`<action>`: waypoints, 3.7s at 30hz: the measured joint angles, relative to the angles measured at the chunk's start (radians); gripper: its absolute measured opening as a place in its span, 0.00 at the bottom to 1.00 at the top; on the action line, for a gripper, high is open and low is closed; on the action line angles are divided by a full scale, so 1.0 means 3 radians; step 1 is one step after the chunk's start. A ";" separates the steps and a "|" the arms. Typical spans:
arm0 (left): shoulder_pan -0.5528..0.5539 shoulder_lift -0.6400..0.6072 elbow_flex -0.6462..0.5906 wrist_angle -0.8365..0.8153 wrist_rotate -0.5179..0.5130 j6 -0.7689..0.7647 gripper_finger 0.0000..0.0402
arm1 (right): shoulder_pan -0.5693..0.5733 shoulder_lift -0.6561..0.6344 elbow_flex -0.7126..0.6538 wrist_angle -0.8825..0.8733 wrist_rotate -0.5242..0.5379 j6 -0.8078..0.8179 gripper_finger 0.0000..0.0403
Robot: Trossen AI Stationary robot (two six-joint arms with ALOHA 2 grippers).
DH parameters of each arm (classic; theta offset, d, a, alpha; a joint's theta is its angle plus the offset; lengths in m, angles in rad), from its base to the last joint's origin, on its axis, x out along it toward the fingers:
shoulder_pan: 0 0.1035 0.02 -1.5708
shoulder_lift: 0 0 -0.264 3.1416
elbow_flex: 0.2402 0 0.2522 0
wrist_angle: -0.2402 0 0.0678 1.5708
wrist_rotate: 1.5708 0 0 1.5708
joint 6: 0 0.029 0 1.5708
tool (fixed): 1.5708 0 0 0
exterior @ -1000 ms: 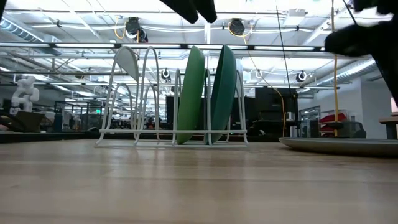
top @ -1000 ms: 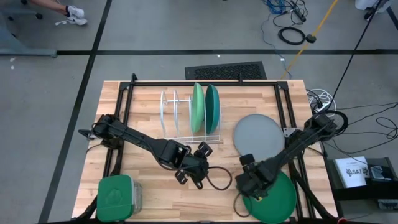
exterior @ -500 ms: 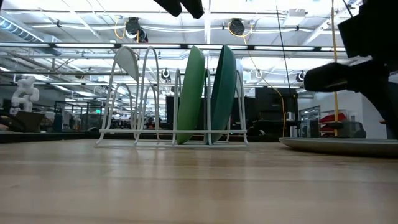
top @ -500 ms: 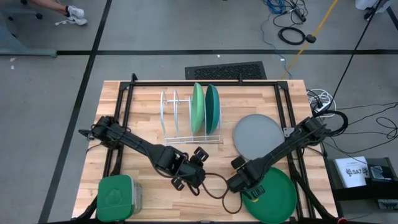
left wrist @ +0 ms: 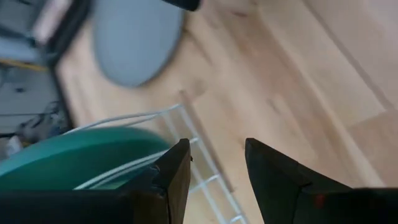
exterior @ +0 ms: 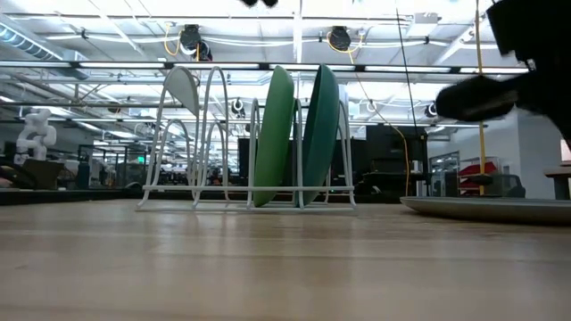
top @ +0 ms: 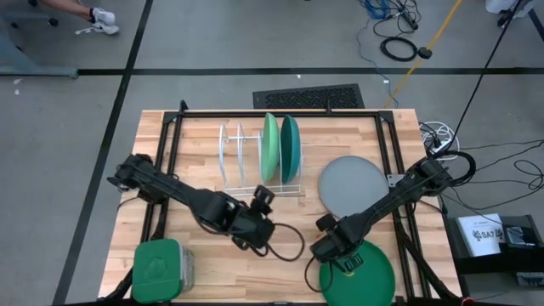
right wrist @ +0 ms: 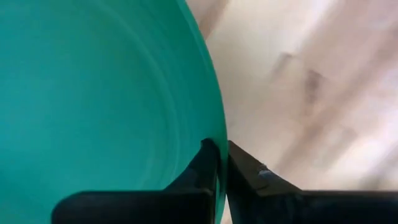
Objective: Sort dishes
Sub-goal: Put the dark green plate into the dish rack
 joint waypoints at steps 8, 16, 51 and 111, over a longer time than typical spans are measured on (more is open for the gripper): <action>-0.0021 -0.0628 0.0000 -0.0065 -0.0644 -0.0294 0.38 | 0.0001 -0.0429 0.0517 -0.0501 0.1283 0.0084 0.01; -0.0146 -0.1153 0.0000 -0.0048 -0.1258 -0.0557 0.38 | 0.0000 -0.0851 0.0999 -0.0249 0.3176 -0.0207 0.00; -0.0274 -0.1225 0.0004 0.0307 -0.1422 -0.0800 0.38 | -0.0361 -0.0551 0.1012 0.2462 0.5472 -0.1410 0.00; -0.0458 -0.1053 0.0003 0.0380 -0.2429 -0.0722 0.38 | -0.0346 -0.0556 0.1012 0.2569 0.5452 -0.1495 0.00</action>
